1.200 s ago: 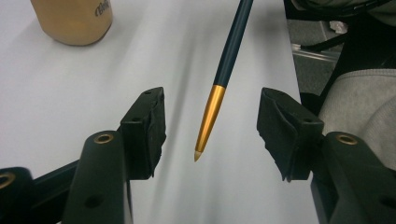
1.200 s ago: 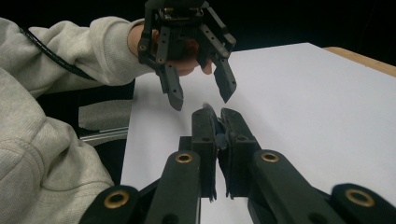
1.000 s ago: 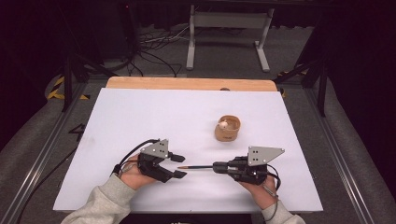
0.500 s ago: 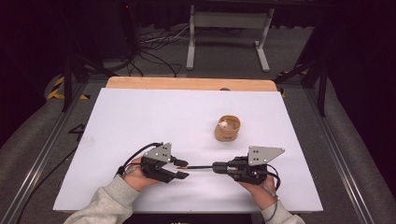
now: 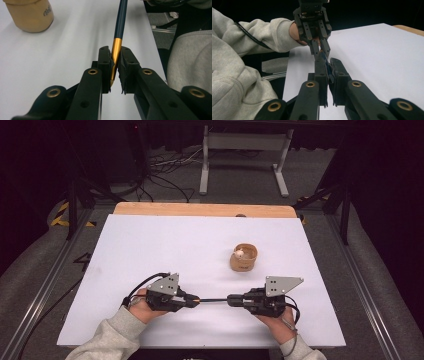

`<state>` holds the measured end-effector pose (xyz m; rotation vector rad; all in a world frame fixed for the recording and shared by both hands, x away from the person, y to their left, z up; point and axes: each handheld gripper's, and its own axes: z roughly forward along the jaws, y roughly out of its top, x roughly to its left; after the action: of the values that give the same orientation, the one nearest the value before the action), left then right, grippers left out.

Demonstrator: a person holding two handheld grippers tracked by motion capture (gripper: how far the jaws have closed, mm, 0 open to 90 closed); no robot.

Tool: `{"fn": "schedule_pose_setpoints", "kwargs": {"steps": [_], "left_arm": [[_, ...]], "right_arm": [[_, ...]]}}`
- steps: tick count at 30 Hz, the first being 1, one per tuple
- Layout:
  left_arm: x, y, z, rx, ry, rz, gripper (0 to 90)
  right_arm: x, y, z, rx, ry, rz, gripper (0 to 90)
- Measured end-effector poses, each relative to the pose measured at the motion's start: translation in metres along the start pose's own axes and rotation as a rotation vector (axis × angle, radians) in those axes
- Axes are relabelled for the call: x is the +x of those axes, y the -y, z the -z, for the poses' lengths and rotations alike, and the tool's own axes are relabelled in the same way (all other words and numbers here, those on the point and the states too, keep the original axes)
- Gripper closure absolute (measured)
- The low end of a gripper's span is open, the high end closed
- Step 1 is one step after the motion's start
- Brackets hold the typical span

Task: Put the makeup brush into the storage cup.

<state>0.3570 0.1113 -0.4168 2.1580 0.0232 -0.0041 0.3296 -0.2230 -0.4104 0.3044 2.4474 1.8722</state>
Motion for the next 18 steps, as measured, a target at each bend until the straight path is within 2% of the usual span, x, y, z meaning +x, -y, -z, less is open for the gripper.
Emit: {"fn": "schedule_pose_setpoints", "kwargs": {"steps": [6,11,18], "left_arm": [[-0.0034,-0.0022,-0.0001,0.013,-0.001,-0.04,83.2],[-0.0037,-0.0034,0.0002,0.027,0.018,-0.04,84.0],[-0.0032,-0.0056,0.0027,0.049,0.022,-0.037,84.2]], "right_arm": [[-0.0037,0.0024,0.0007,-0.005,-0.028,-0.013,84.7],[-0.0067,0.0054,0.0005,-0.012,-0.043,-0.036,83.3],[-0.0062,0.0045,-0.0009,-0.004,-0.026,-0.039,77.0]]}}
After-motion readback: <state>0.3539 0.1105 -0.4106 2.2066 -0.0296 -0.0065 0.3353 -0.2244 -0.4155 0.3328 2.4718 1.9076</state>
